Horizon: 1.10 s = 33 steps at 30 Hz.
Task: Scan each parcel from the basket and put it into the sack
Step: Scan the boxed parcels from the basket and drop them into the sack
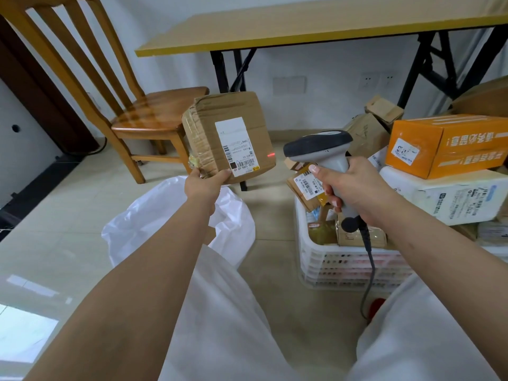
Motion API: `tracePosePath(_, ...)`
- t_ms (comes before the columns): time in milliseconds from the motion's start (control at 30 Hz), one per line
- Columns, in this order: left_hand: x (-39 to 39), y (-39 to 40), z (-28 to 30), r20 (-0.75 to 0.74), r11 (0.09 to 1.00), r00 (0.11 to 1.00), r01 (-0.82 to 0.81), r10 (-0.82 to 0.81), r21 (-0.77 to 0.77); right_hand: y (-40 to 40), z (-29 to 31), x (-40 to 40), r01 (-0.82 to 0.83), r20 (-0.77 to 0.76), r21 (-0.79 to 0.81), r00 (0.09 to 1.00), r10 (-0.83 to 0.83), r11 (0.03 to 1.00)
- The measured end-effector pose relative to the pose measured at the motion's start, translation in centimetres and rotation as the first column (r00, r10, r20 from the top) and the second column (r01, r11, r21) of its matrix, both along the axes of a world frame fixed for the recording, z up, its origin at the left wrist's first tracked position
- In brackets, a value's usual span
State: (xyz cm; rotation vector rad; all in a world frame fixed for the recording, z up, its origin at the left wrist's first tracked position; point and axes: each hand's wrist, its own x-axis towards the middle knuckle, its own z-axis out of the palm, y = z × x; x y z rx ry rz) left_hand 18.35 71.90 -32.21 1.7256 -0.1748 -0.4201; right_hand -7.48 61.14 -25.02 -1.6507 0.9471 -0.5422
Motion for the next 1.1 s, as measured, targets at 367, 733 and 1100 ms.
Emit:
tracePosePath(367, -0.1, 1.0, -0.1, 0.045, 0.999, 0.998, -0.05, 0.049, 0.019, 0.5, 0.4, 0.3, 0.006, 0.019, 0.05, 1.0, -0.007, 0.999)
tracePosePath(733, 0.5, 1.9, -0.5, 0.047, 0.998, 0.997, -0.067, 0.066, 0.013, 0.6, 0.3, 1.0, -0.033, 0.043, 0.107, 0.999, 0.029, 0.994)
tracePosePath(1100, 3.0, 3.5, -1.9, 0.008, 0.994, 0.995, -0.098, 0.098, 0.045, 1.2, -0.4, 3.7, -0.097, 0.016, 0.102, 0.995, 0.096, 0.99)
